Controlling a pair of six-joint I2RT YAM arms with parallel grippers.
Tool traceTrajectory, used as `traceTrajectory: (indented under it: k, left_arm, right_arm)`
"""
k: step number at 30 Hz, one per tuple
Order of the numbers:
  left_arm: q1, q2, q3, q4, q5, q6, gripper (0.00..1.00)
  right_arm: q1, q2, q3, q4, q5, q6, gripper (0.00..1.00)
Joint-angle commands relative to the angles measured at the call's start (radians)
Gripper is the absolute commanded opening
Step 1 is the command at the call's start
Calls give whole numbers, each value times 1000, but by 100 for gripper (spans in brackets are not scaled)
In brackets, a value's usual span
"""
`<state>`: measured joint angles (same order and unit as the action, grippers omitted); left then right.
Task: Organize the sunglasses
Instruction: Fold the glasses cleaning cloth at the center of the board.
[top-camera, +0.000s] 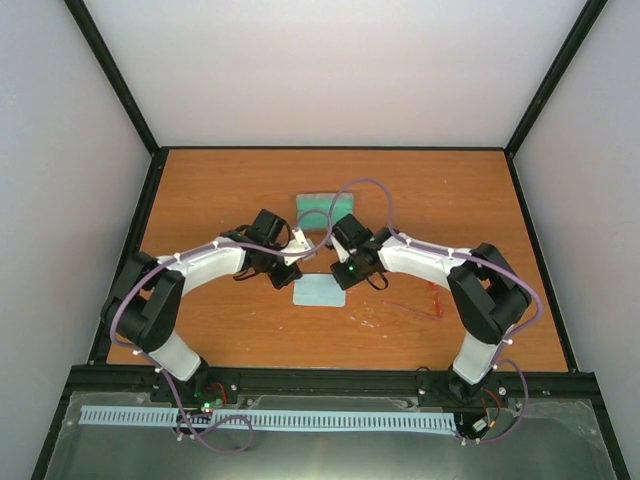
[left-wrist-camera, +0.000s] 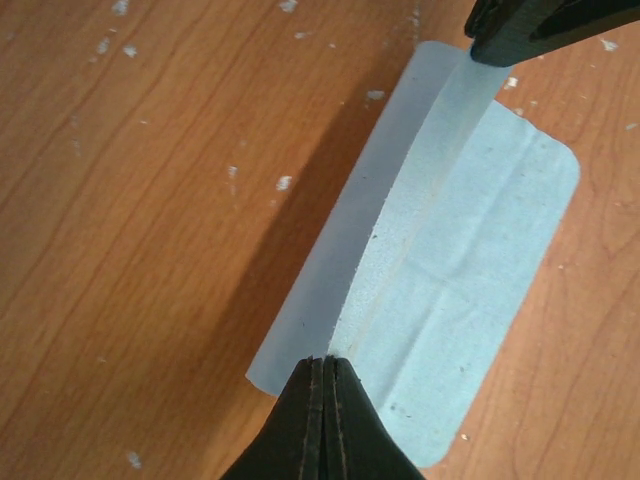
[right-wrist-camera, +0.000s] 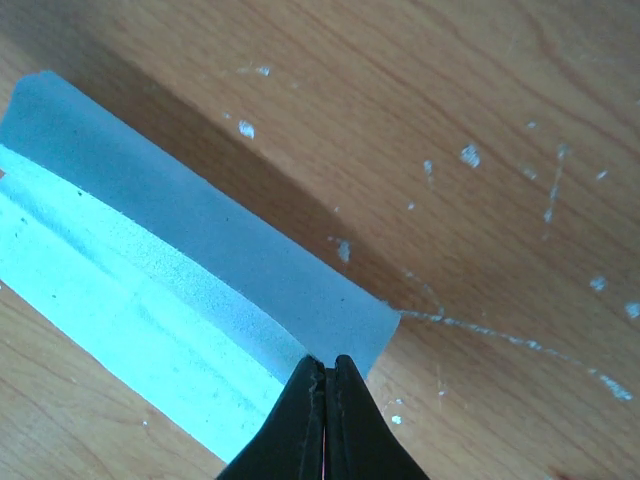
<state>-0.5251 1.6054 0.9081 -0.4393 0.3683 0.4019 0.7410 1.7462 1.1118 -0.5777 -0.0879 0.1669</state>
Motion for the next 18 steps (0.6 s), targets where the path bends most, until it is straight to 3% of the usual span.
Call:
traceTrajectory:
  k: [1, 14, 18]
  left_arm:
    - [-27, -40, -18, -36, 21, -11, 0]
    - [-56, -34, -60, -56, -13, 8, 1]
    - [-56, -29, -65, -59, -16, 16, 8]
  right_arm:
    - [17, -35, -35, 8, -10, 21, 3]
    - [38, -35, -93, 46, -102, 8, 3]
    - [38, -28, -103, 50, -147, 2, 3]
